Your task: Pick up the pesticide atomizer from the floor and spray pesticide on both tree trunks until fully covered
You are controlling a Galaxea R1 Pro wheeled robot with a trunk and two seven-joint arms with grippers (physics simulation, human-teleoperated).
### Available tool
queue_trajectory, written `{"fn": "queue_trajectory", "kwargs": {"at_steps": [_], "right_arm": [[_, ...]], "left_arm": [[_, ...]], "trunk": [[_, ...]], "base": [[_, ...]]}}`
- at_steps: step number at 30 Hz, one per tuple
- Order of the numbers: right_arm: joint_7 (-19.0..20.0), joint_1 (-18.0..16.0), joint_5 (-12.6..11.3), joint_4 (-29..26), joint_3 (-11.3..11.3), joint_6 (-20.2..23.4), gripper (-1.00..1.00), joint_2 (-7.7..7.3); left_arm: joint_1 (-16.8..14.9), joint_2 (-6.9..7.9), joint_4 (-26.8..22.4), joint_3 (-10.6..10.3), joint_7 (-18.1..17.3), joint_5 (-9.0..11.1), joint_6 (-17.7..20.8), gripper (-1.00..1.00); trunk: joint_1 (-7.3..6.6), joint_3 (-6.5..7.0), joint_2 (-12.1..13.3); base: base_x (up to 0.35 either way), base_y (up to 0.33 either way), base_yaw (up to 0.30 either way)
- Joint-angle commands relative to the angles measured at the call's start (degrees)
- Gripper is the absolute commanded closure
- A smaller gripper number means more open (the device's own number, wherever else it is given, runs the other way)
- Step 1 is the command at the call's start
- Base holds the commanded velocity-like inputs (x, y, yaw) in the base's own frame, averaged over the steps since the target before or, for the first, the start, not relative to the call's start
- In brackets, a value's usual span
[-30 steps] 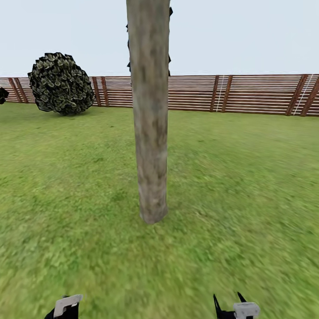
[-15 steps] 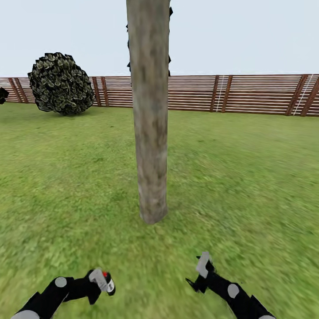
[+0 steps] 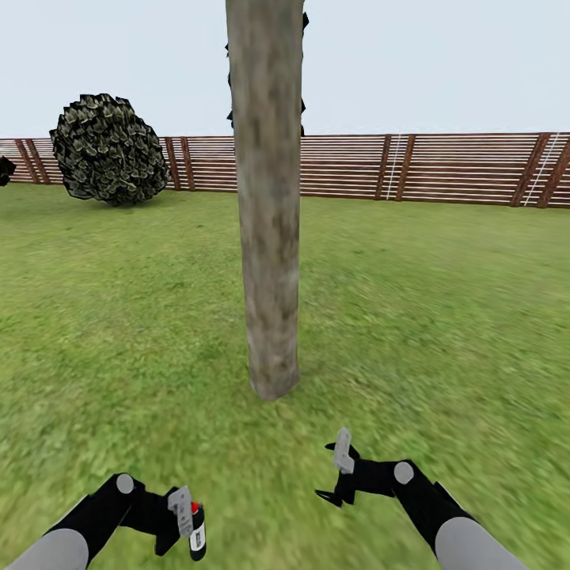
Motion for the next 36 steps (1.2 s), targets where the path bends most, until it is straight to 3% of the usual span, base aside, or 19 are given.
{"fn": "queue_trajectory", "kwargs": {"at_steps": [1, 2, 3, 6, 9, 10, 11, 15, 23, 29, 36], "right_arm": [[0.0, 0.0, 0.0, 0.0, 0.0, 0.0, -1.00, 0.21], [0.1, 0.0, 0.2, 0.0, 0.1, 0.1, -1.00, 0.92], [0.1, 0.0, 0.2, 0.0, 0.1, 0.1, 1.00, 1.54], [1.2, 0.0, 0.4, 0.1, 0.2, 0.2, 1.00, 2.73], [4.6, 0.0, 0.5, -0.1, 0.3, 0.2, 1.00, 3.65], [6.6, 0.0, 0.5, -1.5, 0.8, 0.2, 1.00, 4.70], [8.7, 0.0, 0.5, -2.4, 0.9, 0.3, 1.00, 5.52], [10.6, 0.0, 0.5, -3.5, 1.0, 0.3, 1.00, 6.78], [11.7, -0.1, 0.5, -3.8, 1.0, 0.3, 1.00, 7.10], [11.9, -0.1, 0.5, -3.8, 1.0, 0.3, 1.00, 7.11], [11.9, -0.1, 0.5, -3.8, 1.0, 0.3, 1.00, 7.10]], "left_arm": [[0.0, -0.24, 0.0, 0.0, 0.0, -0.2, 0.0, 1.00], [0.0, -0.63, 0.0, 0.0, 0.0, -0.3, 0.0, 1.00], [0.0, -0.95, 0.1, 0.0, 0.0, -0.3, 0.0, 1.00], [0.1, -2.08, 0.1, -0.3, 0.0, -0.5, 0.0, 1.00], [0.1, -2.57, 0.1, -3.0, 0.1, -0.5, 0.1, 1.00], [0.1, -3.61, 0.0, -5.2, 0.3, -0.4, 0.1, 1.00], [0.0, -4.99, 0.0, -5.6, 0.3, -0.5, 0.0, 1.00], [0.0, -6.97, -0.7, -5.8, 0.3, -0.5, 0.0, 1.00], [-0.1, -8.93, -4.4, -6.9, 0.0, -0.5, 0.0, 1.00], [-2.0, -10.75, -6.0, -7.6, -0.1, -0.4, 0.0, 1.00], [-2.4, -11.36, -6.0, -7.7, -0.2, -0.4, -0.1, 1.00]], "trunk": [[0.00, 0.00, 0.0], [0.00, 0.00, 0.0], [0.00, 0.00, 0.0], [0.00, 0.00, 0.0], [0.00, 0.00, 0.0], [0.00, 0.00, 0.0], [0.00, 0.00, 0.0], [0.00, 0.00, 0.0], [0.00, 0.00, 0.0], [0.00, 0.00, 0.0], [0.00, 0.00, 0.0]], "base": [[0.000, 0.000, 0.000], [0.000, 0.000, 0.000], [0.000, 0.000, 0.000], [0.000, 0.000, 0.000], [0.000, 0.000, 0.000], [0.000, 0.000, 0.000], [0.000, 0.000, 0.000], [0.000, 0.000, 0.000], [0.000, 0.000, 0.000], [0.000, 0.000, 0.000], [0.000, 0.000, 0.000]]}}
